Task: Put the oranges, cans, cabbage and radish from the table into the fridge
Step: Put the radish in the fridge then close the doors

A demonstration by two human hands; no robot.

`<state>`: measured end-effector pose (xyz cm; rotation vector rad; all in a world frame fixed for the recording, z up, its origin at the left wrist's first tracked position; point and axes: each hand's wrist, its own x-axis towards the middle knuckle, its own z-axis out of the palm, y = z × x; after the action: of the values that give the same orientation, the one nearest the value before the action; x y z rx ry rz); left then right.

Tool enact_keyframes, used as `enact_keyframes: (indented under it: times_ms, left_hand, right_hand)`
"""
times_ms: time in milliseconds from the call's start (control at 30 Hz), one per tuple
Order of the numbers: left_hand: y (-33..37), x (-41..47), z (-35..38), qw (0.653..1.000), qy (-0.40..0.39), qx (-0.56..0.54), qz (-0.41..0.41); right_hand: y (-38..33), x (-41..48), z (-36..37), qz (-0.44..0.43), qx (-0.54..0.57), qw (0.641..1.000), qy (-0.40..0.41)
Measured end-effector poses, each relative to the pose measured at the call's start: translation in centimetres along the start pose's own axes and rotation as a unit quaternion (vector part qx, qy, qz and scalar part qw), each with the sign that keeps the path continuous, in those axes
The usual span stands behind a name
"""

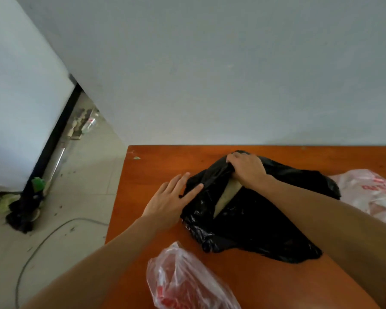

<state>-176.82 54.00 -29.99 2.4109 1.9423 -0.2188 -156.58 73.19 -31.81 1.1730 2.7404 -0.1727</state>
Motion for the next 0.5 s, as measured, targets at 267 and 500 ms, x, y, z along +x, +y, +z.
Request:
enact_keyframes:
  times_ms: [267, 500]
  left_hand:
    - [3.5, 4.3, 3.0, 0.994, -0.082, -0.027, 0.063]
    - [0.2, 4.0, 5.8, 0.988, -0.102, -0.114, -0.028]
  right_hand:
    - [-1.8, 5.5, 1.4, 0.030, 0.134, 0.990, -0.019]
    - [5.9, 1.8, 3.2, 0.168, 0.089, 0.978, -0.089]
